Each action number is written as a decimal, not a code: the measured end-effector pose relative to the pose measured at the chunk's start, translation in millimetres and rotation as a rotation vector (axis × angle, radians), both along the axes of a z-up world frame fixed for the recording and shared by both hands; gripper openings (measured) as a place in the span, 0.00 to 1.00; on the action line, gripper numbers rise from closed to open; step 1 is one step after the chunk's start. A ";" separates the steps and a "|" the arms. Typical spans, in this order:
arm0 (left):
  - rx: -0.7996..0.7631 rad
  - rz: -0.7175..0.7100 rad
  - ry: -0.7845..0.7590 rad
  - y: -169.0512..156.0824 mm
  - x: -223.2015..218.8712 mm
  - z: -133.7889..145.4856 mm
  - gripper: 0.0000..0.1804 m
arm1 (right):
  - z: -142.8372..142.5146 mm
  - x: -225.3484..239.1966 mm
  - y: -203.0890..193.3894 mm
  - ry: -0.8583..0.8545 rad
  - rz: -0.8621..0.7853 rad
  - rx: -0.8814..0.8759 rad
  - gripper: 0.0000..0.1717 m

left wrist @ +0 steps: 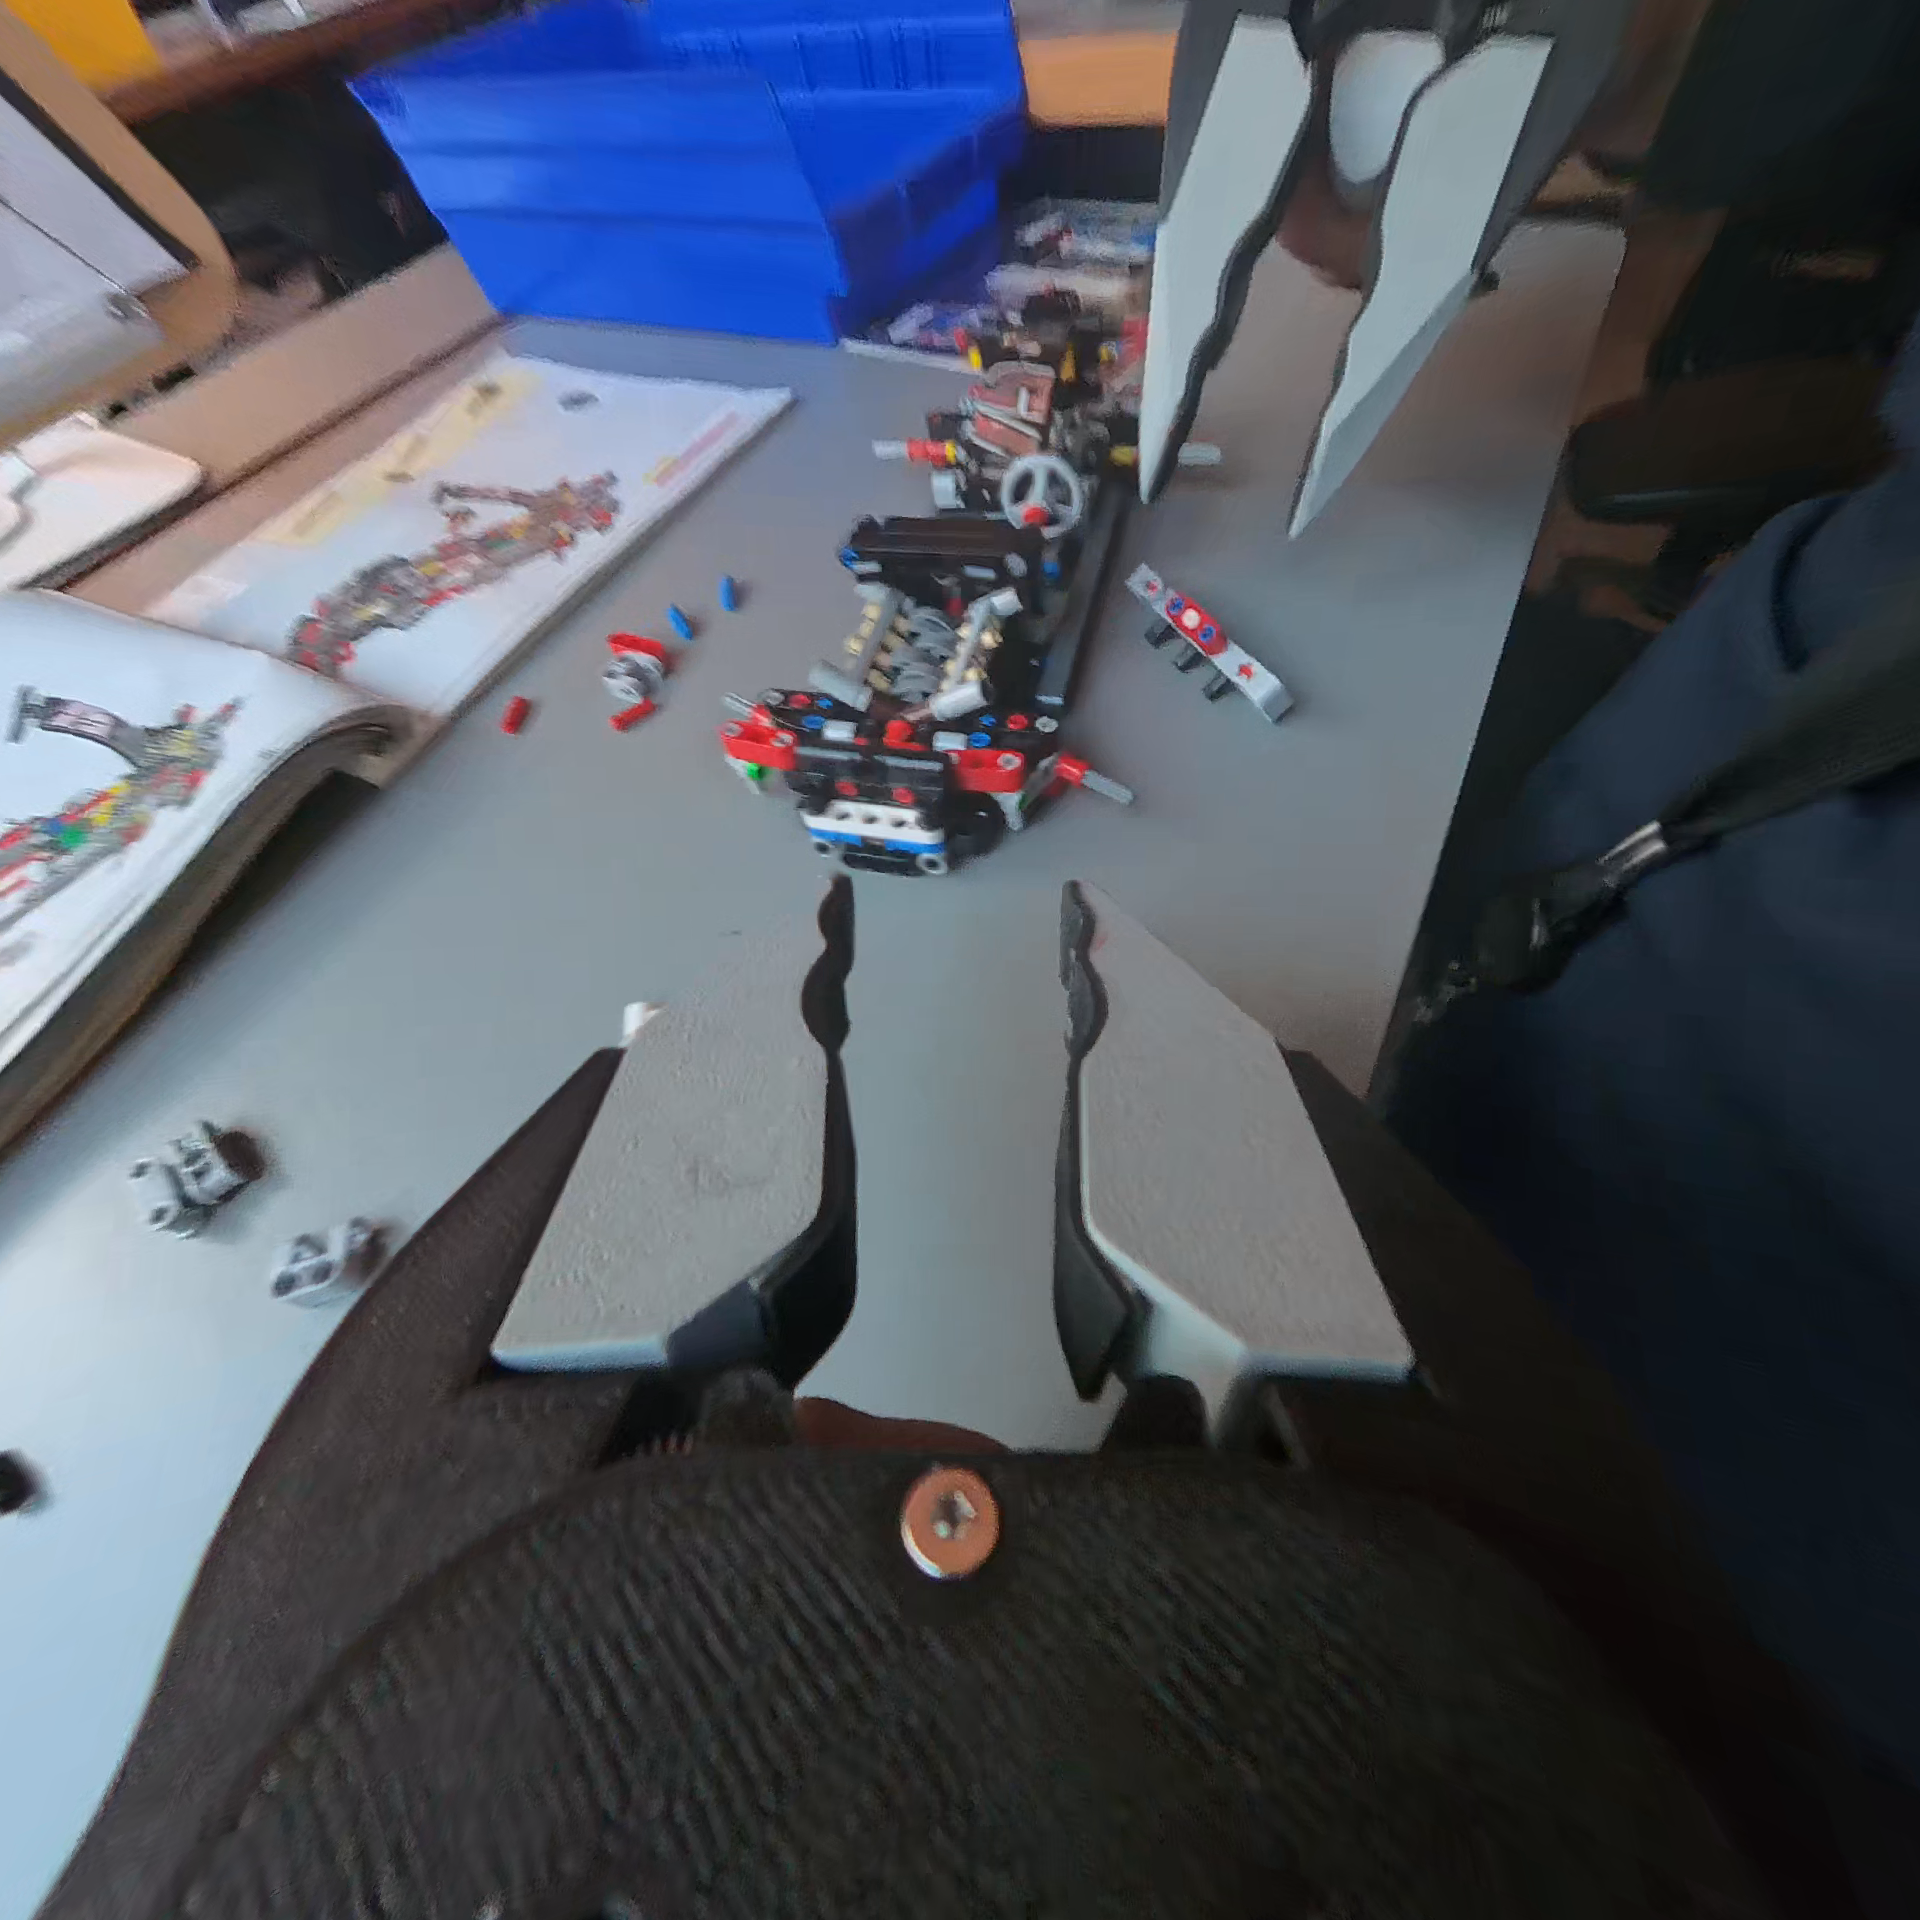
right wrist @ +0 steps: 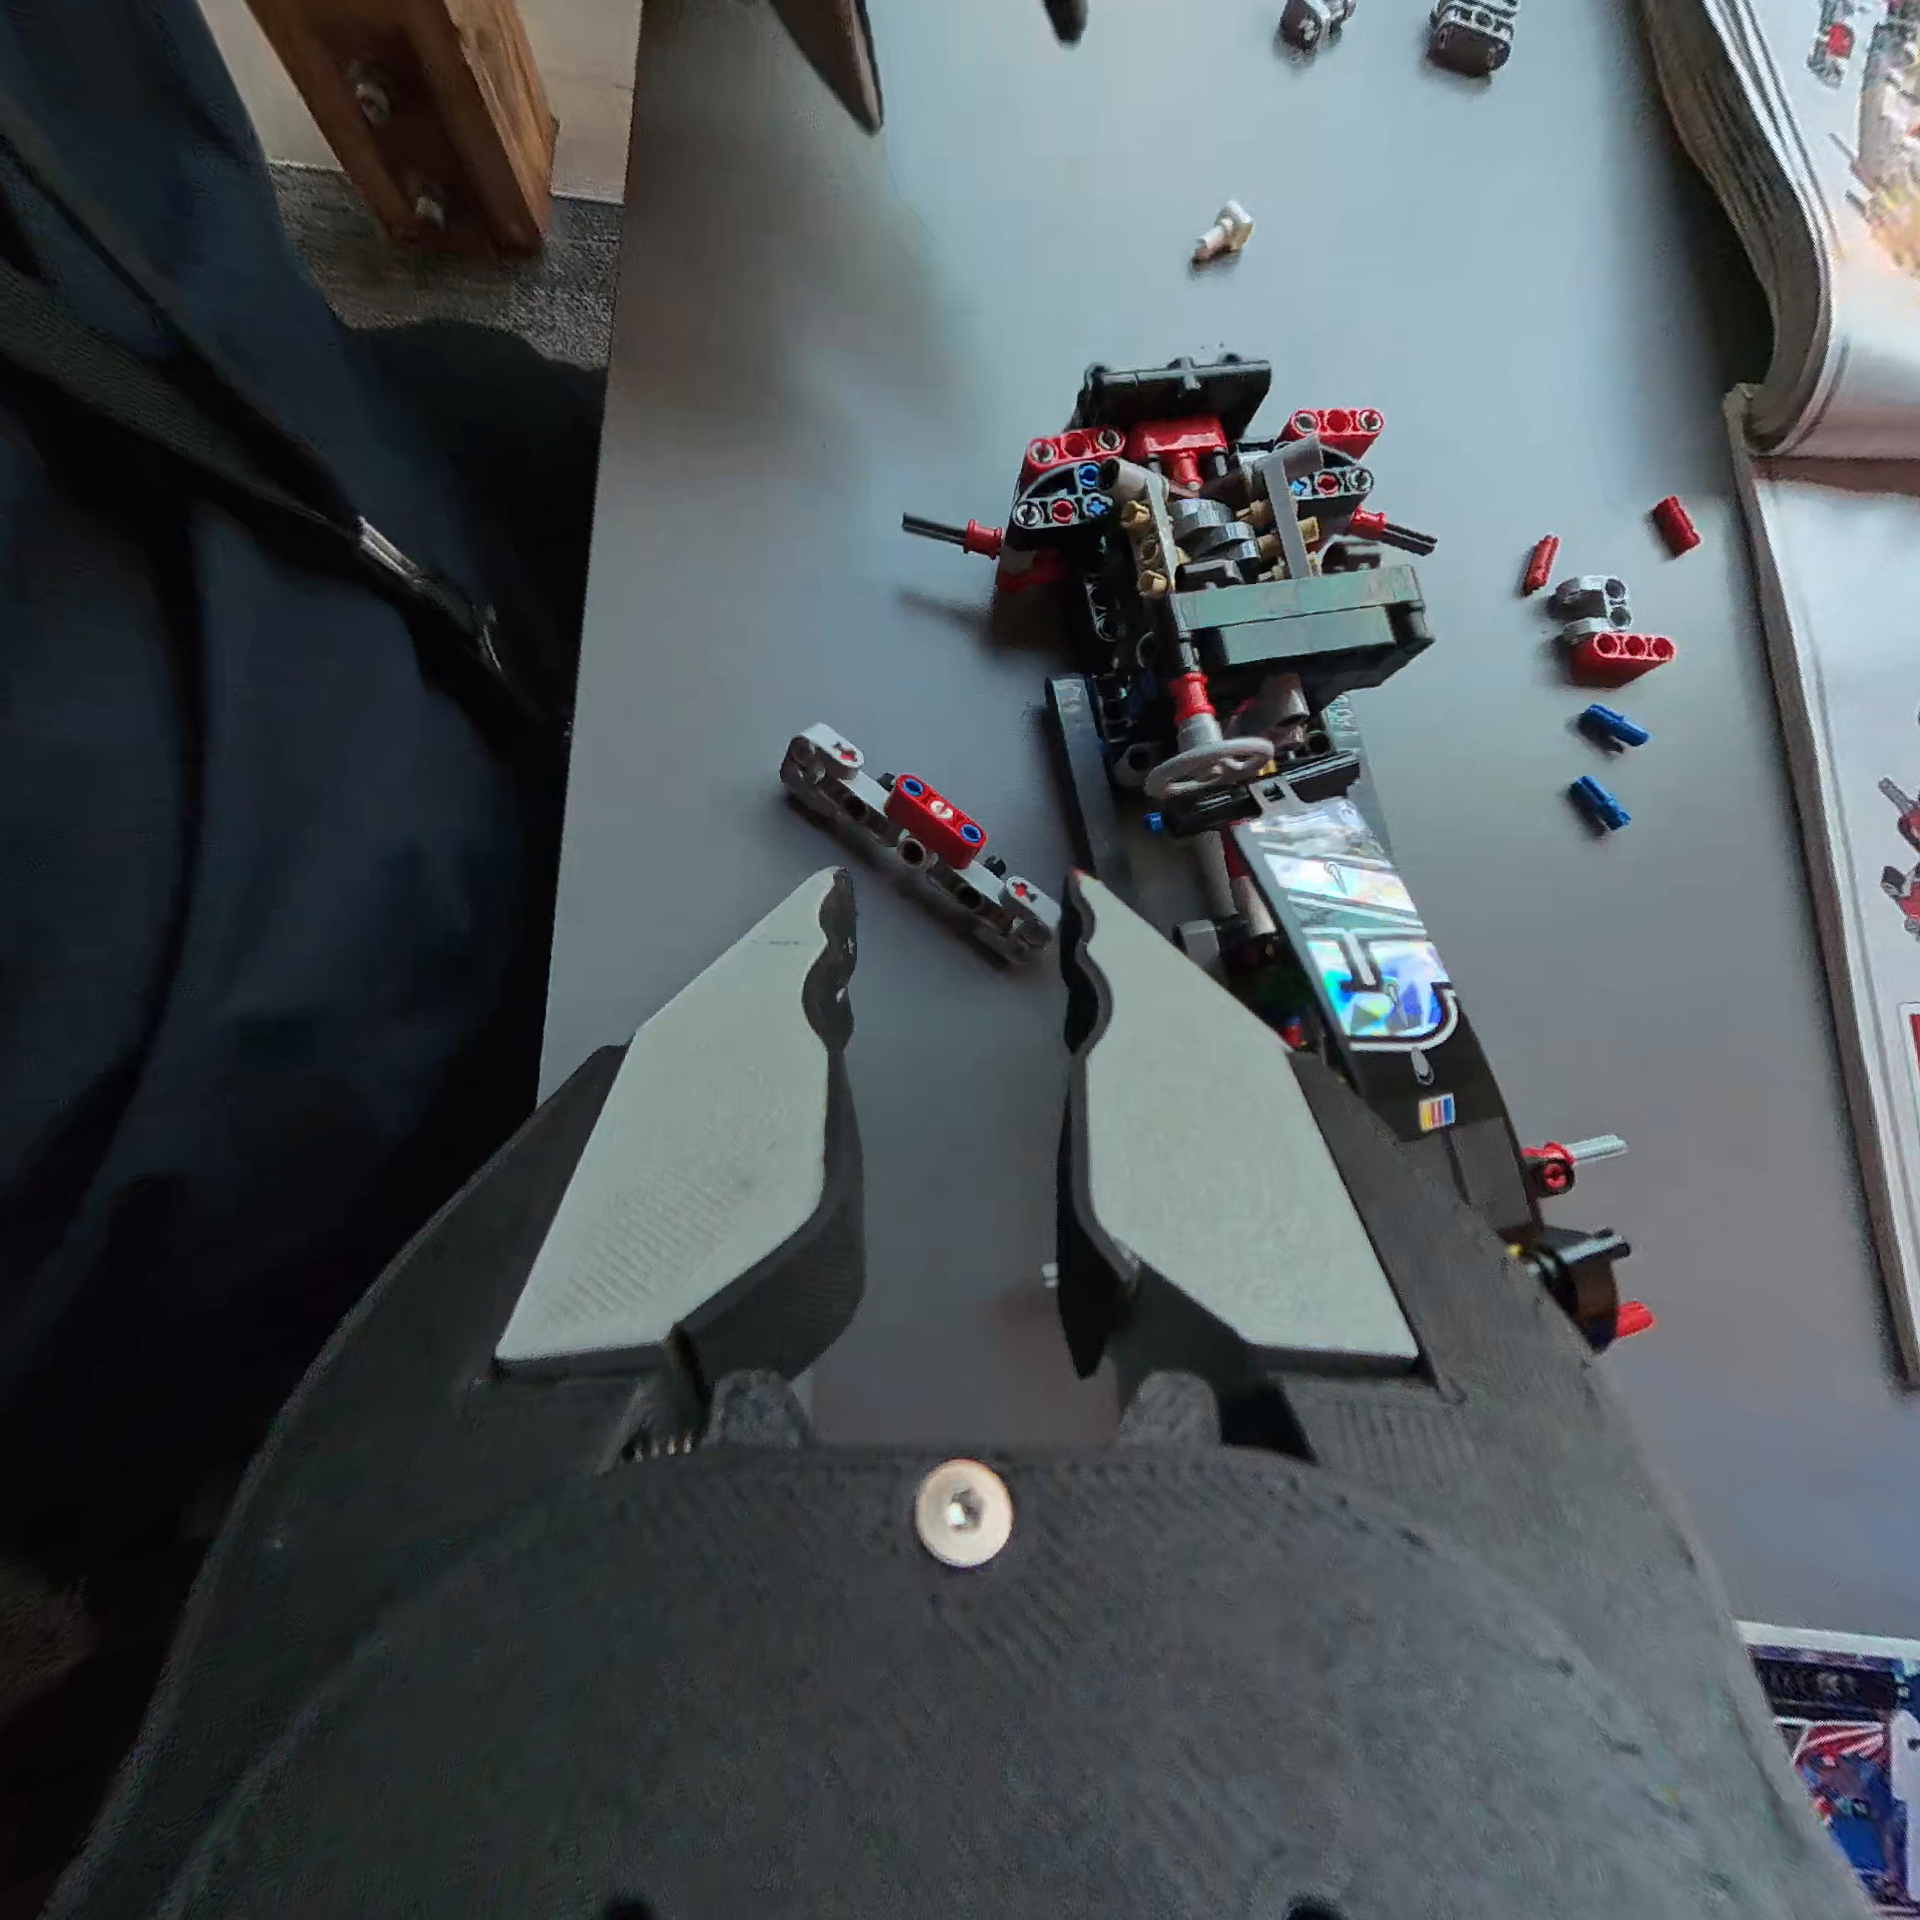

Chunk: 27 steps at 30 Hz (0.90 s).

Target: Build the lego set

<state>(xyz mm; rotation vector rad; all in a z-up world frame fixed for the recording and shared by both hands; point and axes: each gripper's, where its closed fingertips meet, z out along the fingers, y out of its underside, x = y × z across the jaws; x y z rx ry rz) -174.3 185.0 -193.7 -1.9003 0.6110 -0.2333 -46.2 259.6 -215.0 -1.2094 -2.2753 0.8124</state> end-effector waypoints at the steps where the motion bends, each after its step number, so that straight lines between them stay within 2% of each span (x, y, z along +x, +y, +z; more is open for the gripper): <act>1: 0.023 -0.002 -0.031 -1.0 -6.7 5.3 0.21 | 0.6 -1.5 0.4 -0.016 -0.002 -0.005 0.23; 6: 0.037 -0.066 -0.232 -2.8 -25.4 21.5 0.20 | 1.6 -15.1 2.3 -0.099 -0.009 0.018 0.24; 12: 0.204 -0.025 -0.345 0.4 -54.4 48.6 0.19 | -5.3 -22.2 -3.1 -0.244 -0.013 0.025 0.22; 18: 0.229 -0.022 -0.350 -1.8 -56.1 51.6 0.19 | -8.9 -17.7 -2.2 -0.355 -0.065 -0.017 0.22; 27: 0.258 0.053 -0.425 -0.5 -73.8 58.3 0.17 | -2.4 -17.8 -5.9 -0.376 -0.083 -0.093 0.19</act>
